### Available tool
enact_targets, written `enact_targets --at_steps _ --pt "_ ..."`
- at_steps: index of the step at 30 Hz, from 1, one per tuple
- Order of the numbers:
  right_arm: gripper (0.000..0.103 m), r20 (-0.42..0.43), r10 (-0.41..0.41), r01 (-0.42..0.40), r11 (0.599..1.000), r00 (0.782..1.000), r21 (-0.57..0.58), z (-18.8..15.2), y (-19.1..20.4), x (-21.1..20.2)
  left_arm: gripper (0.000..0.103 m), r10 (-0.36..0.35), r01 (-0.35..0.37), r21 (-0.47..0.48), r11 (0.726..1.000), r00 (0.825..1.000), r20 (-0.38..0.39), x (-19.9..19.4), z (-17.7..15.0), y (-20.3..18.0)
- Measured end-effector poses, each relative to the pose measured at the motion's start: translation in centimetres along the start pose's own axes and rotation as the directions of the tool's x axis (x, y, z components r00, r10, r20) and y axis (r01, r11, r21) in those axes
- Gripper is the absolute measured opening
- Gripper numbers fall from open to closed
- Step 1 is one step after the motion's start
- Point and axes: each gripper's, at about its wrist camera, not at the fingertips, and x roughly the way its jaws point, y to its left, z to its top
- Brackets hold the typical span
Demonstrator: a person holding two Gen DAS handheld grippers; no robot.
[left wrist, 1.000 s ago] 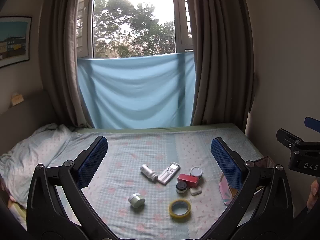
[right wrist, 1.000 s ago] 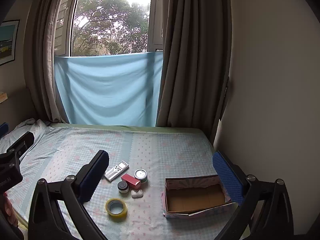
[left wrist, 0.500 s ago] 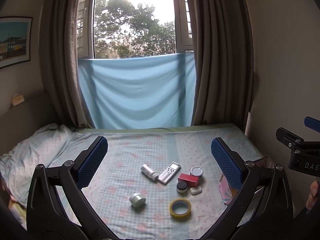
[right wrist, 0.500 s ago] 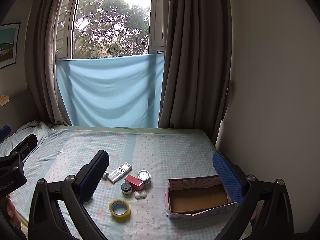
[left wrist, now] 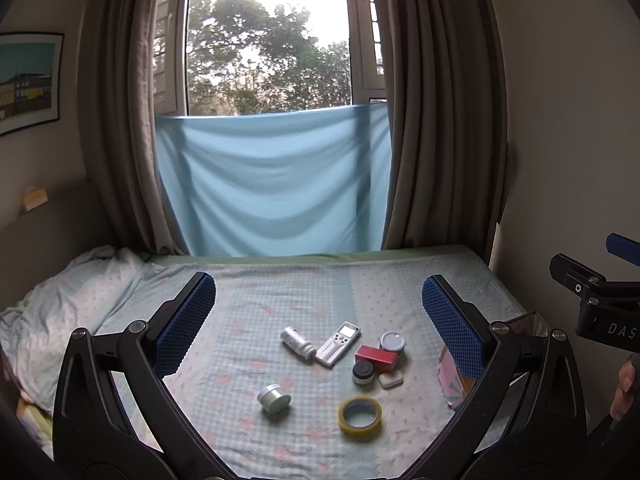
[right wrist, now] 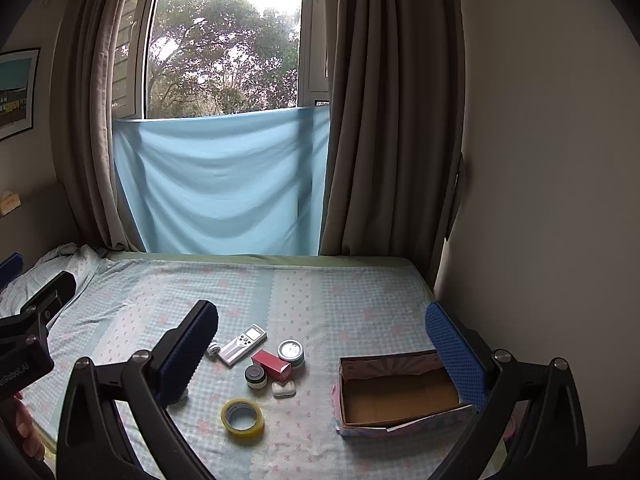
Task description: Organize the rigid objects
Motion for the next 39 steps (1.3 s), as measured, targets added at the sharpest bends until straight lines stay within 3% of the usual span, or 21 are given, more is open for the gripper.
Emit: enact_targets --at_steps 28,39 --pt "0.103 -0.006 0.002 -0.002 1.0 1.0 0.028 0.0 0.0 -0.2 0.103 -0.015 0.015 -0.007 1.0 1.0 0.0 0.2 -0.4 -0.6" --pt "0.103 0.003 -0.003 0.003 1.0 1.0 0.019 0.3 -0.3 0.1 0.103 0.01 -0.01 0.011 1.0 1.0 0.009 0.4 -0.3 -1.1"
